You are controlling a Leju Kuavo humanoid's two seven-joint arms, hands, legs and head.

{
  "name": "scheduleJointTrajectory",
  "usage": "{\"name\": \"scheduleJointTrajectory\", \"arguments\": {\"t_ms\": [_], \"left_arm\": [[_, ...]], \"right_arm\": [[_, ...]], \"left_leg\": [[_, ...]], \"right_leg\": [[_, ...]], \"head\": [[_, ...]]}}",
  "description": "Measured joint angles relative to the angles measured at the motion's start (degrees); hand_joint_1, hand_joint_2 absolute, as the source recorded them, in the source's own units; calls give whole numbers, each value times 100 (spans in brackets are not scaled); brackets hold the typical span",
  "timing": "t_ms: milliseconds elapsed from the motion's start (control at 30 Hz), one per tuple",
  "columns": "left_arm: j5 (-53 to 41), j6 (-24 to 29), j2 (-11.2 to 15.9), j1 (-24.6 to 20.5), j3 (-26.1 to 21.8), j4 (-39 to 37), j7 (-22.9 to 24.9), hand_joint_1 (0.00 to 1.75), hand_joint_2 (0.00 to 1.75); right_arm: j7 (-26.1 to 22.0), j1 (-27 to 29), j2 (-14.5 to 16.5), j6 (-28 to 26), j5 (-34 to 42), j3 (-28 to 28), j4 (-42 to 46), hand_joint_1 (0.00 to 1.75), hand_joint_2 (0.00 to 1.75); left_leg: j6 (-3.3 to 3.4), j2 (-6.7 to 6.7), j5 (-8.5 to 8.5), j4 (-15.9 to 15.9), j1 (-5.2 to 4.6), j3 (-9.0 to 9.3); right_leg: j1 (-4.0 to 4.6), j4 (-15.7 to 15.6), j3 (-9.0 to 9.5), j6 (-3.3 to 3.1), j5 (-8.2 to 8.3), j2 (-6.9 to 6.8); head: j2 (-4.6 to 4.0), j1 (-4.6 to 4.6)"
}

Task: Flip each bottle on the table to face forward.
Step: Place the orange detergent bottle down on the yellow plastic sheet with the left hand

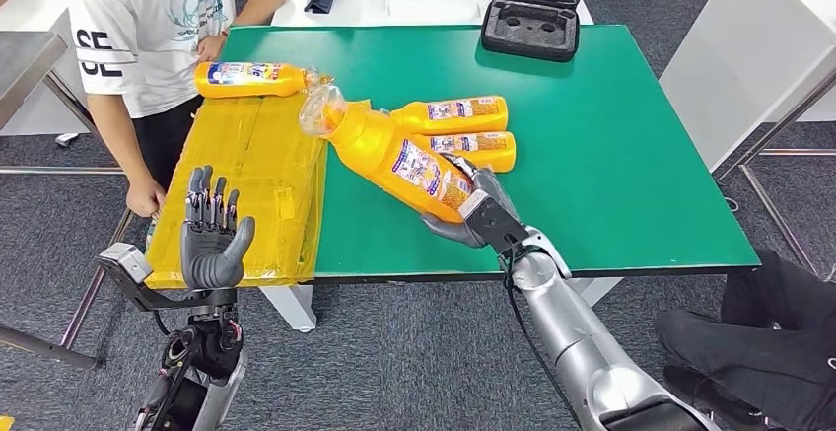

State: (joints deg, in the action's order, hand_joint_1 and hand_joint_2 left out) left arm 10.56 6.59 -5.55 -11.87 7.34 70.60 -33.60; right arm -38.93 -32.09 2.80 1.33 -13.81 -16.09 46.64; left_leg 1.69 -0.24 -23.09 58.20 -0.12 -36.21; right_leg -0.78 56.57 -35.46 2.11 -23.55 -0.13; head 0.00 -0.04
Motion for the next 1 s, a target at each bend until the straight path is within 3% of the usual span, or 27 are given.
{"name": "scheduleJointTrajectory", "arguments": {"t_ms": [333,700,1000], "left_arm": [[-150,-82,-2,16,37,97,6,0,175],[-1555,306,-50,52,542,442,143,0,175],[-1820,-175,-80,66,1005,486,302,0,175]], "right_arm": [[-71,122,122,154,-36,-6,-20,170,175],[-94,547,545,295,215,-198,-210,169,175],[-94,714,616,374,183,-210,-267,170,175]], "left_leg": [[0,2,0,0,1,0],[-2,0,-2,-1,2,-2],[-2,0,-2,-1,0,-2]], "right_leg": [[1,0,-1,0,0,1],[1,-1,-4,-3,-3,0],[0,-2,-4,-2,-2,0]], "head": [[0,-1],[0,1],[0,0]]}}
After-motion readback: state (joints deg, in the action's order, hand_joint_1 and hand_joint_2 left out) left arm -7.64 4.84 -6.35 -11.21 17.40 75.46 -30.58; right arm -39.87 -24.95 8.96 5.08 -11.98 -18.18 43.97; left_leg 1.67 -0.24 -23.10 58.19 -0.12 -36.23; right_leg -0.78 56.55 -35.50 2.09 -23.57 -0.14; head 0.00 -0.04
